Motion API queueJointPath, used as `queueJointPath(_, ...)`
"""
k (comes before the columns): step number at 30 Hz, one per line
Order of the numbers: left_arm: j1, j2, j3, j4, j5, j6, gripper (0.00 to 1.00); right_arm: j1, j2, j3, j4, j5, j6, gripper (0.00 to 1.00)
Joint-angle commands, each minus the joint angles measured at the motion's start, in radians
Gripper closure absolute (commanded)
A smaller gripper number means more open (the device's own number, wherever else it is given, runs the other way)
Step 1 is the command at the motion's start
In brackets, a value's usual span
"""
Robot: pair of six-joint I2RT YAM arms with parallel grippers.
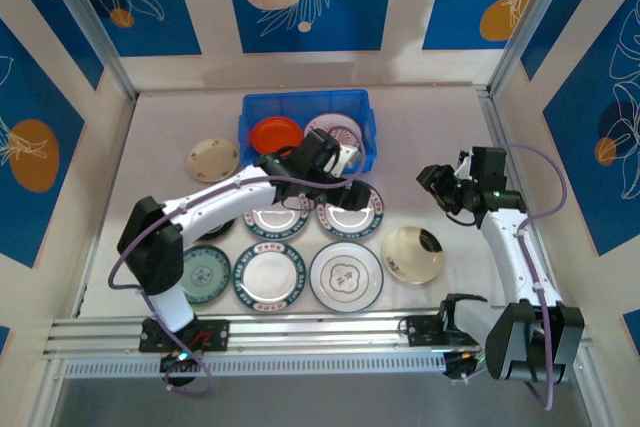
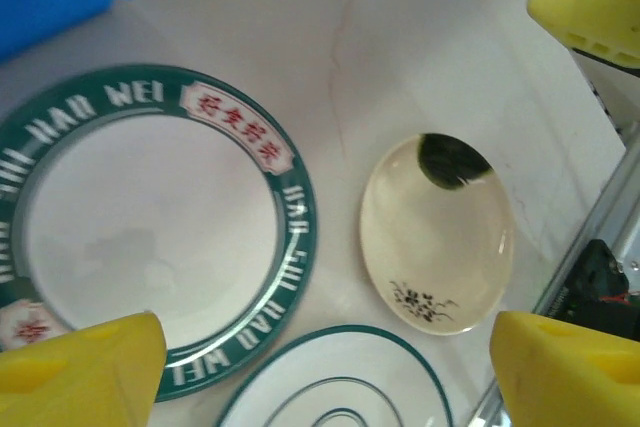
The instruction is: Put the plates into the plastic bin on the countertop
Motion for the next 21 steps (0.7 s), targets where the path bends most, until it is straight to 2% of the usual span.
queueJointPath(1,-0.054,0.071,0.028,0.012,0.037,-0.012,0.19,-0.019,-0.030,-0.031,-0.007,-0.040,0.017,0.53)
queueJointPath(8,-0.103,0.219,0.087,0.021,0.100,-0.049,0.34,-0.050,-0.048,-0.065,0.008,-0.064,0.026,0.53)
queueJointPath(21,-0.146,0.376,0.246,-0.092,0.154,-0.022,0.44,-0.095,-0.091,-0.110,0.017,-0.084,0.027,0.54)
